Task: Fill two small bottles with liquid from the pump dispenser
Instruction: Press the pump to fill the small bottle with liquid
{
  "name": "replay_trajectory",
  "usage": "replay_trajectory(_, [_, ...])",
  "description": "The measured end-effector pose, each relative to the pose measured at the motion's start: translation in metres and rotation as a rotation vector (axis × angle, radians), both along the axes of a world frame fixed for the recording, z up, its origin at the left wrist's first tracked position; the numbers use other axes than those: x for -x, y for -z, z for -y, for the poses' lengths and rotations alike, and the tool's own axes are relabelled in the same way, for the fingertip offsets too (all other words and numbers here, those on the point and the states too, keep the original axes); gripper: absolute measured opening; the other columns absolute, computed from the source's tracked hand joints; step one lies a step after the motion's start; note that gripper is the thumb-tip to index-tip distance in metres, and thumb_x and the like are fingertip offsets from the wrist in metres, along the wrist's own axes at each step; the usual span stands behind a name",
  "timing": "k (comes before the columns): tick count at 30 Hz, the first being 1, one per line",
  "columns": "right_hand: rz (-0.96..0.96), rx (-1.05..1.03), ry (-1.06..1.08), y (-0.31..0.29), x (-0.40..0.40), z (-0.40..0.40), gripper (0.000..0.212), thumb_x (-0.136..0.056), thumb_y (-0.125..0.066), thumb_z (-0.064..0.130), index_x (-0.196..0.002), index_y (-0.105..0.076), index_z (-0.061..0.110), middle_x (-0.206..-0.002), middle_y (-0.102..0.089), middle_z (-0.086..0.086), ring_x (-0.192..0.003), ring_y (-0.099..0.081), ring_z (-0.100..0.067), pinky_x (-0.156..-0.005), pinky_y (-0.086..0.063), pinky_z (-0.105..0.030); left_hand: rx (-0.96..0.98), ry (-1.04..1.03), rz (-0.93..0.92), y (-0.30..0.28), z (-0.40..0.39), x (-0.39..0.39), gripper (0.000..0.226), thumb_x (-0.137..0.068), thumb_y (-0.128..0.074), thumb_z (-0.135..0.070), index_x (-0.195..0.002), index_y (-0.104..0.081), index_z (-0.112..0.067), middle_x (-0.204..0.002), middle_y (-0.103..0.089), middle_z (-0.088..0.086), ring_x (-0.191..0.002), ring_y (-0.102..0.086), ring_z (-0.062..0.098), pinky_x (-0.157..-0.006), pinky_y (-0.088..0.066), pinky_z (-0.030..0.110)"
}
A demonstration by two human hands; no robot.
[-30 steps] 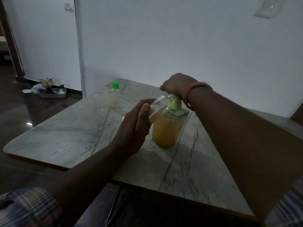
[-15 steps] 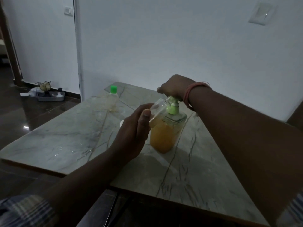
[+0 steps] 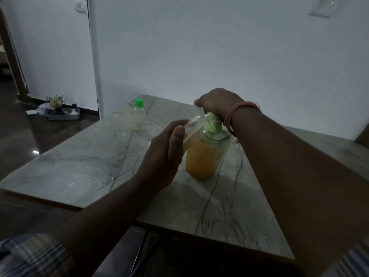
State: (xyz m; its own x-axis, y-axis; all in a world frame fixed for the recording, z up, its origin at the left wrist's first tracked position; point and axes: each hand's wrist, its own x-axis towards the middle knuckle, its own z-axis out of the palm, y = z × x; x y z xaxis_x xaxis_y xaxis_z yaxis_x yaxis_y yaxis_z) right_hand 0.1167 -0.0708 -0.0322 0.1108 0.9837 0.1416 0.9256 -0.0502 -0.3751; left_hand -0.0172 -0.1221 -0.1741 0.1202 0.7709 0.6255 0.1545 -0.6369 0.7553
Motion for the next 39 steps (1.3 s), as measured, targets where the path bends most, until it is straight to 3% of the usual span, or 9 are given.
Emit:
replay_trajectory(4, [0.133, 0.011, 0.013, 0.0, 0.002, -0.001, 0.023, -0.1, -0.047, 0.028, -0.089, -0.058, 0.012, -0.097, -0.056, -0.007, -0.086, -0.052, -0.023, -0.07, -0.034, -0.029, -0.005, -0.003, 0.015, -0.004, 0.004, 0.001, 0.039, -0.102, -0.029, -0.044, -0.125, -0.055, -0.026, -0.073, -0.059, -0.013, -0.059, -0.057, 0.005, -0.05, -0.041, 0.019])
replay_trajectory(8, [0.147, -0.01, 0.029, -0.004, 0.002, -0.001, 0.029, -0.097, -0.048, 0.029, -0.071, -0.053, 0.015, -0.083, -0.058, -0.004, -0.07, -0.054, -0.019, -0.058, -0.035, -0.028, 0.019, 0.011, 0.016, -0.003, 0.006, -0.001, 0.051, -0.098, -0.029, -0.055, -0.128, -0.055, -0.023, -0.07, -0.06, -0.022, -0.057, -0.055, 0.004, -0.05, -0.04, 0.021])
replay_trajectory(12, [-0.03, -0.04, 0.005, 0.002, -0.002, -0.008, 0.023, -0.097, -0.048, 0.028, -0.081, -0.057, 0.014, -0.09, -0.06, -0.003, -0.07, -0.053, -0.02, -0.052, -0.033, -0.027, -0.034, 0.006, -0.007, -0.002, 0.003, 0.001, 0.05, -0.097, -0.031, -0.056, -0.13, -0.054, -0.025, -0.075, -0.061, -0.027, -0.059, -0.057, 0.003, -0.05, -0.041, 0.019])
replay_trajectory(15, [0.104, 0.017, 0.006, 0.002, -0.001, -0.008, 0.031, -0.1, -0.044, 0.03, -0.075, -0.055, 0.015, -0.087, -0.056, -0.003, -0.066, -0.049, -0.015, -0.055, -0.032, -0.028, -0.021, 0.016, -0.02, -0.003, 0.002, 0.0, 0.046, -0.097, -0.032, -0.056, -0.128, -0.053, -0.028, -0.078, -0.062, -0.028, -0.06, -0.058, 0.004, -0.05, -0.041, 0.019])
replay_trajectory(20, [0.051, 0.056, -0.024, -0.006, -0.004, -0.004, 0.025, -0.101, -0.047, 0.033, -0.095, -0.061, 0.012, -0.091, -0.061, -0.005, -0.065, -0.052, -0.015, -0.053, -0.036, -0.026, -0.049, -0.004, -0.052, -0.006, 0.005, 0.0, 0.035, -0.1, -0.037, -0.044, -0.127, -0.053, -0.03, -0.08, -0.059, -0.021, -0.067, -0.06, -0.004, -0.052, -0.043, 0.011])
replay_trajectory(25, [0.035, 0.023, 0.042, 0.002, -0.002, -0.008, 0.029, -0.099, -0.048, 0.03, -0.078, -0.057, 0.013, -0.09, -0.059, -0.006, -0.066, -0.052, -0.016, -0.053, -0.033, -0.027, -0.068, -0.018, -0.066, -0.006, 0.005, 0.002, 0.033, -0.101, -0.038, -0.039, -0.127, -0.055, -0.026, -0.085, -0.06, -0.02, -0.071, -0.061, -0.007, -0.053, -0.044, 0.008])
replay_trajectory(27, [0.076, 0.046, 0.044, 0.0, 0.0, -0.008, 0.028, -0.1, -0.048, 0.029, -0.081, -0.057, 0.011, -0.09, -0.058, -0.005, -0.072, -0.055, -0.019, -0.061, -0.037, -0.027, -0.061, -0.013, -0.068, -0.007, 0.007, 0.002, 0.03, -0.101, -0.039, -0.039, -0.126, -0.054, -0.029, -0.084, -0.06, -0.02, -0.071, -0.061, -0.007, -0.053, -0.044, 0.009])
replay_trajectory(31, [0.033, 0.082, 0.011, -0.007, 0.0, -0.004, 0.025, -0.097, -0.05, 0.028, -0.078, -0.058, 0.014, -0.08, -0.062, -0.002, -0.059, -0.055, -0.015, -0.05, -0.036, -0.024, -0.065, -0.02, -0.096, -0.01, 0.008, 0.002, 0.031, -0.098, -0.039, -0.044, -0.126, -0.051, -0.035, -0.083, -0.062, -0.023, -0.074, -0.061, -0.009, -0.055, -0.045, 0.008])
replay_trajectory(39, [-0.02, 0.024, 0.059, 0.002, -0.003, -0.01, 0.027, -0.096, -0.053, 0.029, -0.073, -0.058, 0.014, -0.084, -0.063, -0.004, -0.064, -0.053, -0.015, -0.052, -0.034, -0.026, -0.096, -0.025, -0.107, -0.007, 0.004, 0.004, 0.042, -0.099, -0.04, -0.051, -0.13, -0.054, -0.027, -0.092, -0.064, -0.022, -0.077, -0.063, -0.006, -0.055, -0.044, 0.007])
